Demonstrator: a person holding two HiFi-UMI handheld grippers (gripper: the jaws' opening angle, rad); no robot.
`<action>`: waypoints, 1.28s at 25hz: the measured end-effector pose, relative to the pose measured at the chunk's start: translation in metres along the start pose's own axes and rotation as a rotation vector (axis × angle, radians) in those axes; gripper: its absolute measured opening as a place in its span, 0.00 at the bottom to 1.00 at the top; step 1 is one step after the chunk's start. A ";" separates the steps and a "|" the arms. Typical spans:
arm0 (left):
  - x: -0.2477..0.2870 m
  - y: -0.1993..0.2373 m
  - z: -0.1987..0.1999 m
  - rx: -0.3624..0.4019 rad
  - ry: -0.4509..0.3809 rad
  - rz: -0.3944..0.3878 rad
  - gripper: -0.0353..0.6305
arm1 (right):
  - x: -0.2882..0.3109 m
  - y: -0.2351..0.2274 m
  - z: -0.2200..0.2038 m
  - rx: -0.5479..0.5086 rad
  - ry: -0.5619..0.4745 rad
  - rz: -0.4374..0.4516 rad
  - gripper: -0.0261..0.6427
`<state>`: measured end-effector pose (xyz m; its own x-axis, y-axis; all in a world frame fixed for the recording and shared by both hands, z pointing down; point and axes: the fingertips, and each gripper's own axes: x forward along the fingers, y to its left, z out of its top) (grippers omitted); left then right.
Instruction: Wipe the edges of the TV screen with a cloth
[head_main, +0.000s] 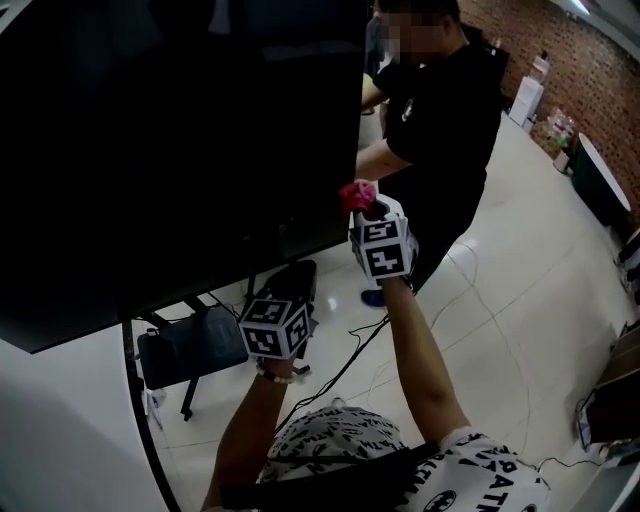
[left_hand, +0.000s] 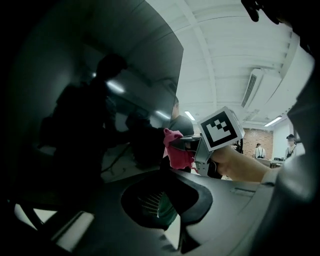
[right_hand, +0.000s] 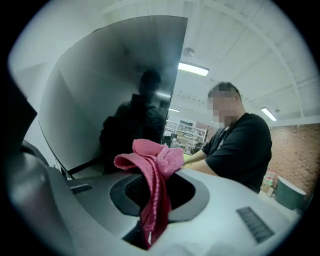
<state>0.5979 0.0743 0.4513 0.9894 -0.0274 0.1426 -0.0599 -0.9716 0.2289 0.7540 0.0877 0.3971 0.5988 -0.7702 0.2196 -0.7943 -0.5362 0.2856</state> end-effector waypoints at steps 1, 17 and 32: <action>-0.001 -0.002 0.011 0.015 -0.015 -0.006 0.04 | -0.002 -0.003 0.010 -0.006 -0.013 -0.011 0.15; -0.003 -0.051 0.199 0.254 -0.246 -0.057 0.04 | -0.044 -0.050 0.177 -0.059 -0.237 -0.166 0.15; -0.033 -0.087 0.348 0.422 -0.355 -0.071 0.04 | -0.088 -0.105 0.369 -0.242 -0.422 -0.303 0.15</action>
<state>0.6161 0.0783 0.0911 0.9773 0.0350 -0.2091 -0.0054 -0.9819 -0.1895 0.7465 0.0841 0.0031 0.6641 -0.6921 -0.2827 -0.5175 -0.6985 0.4943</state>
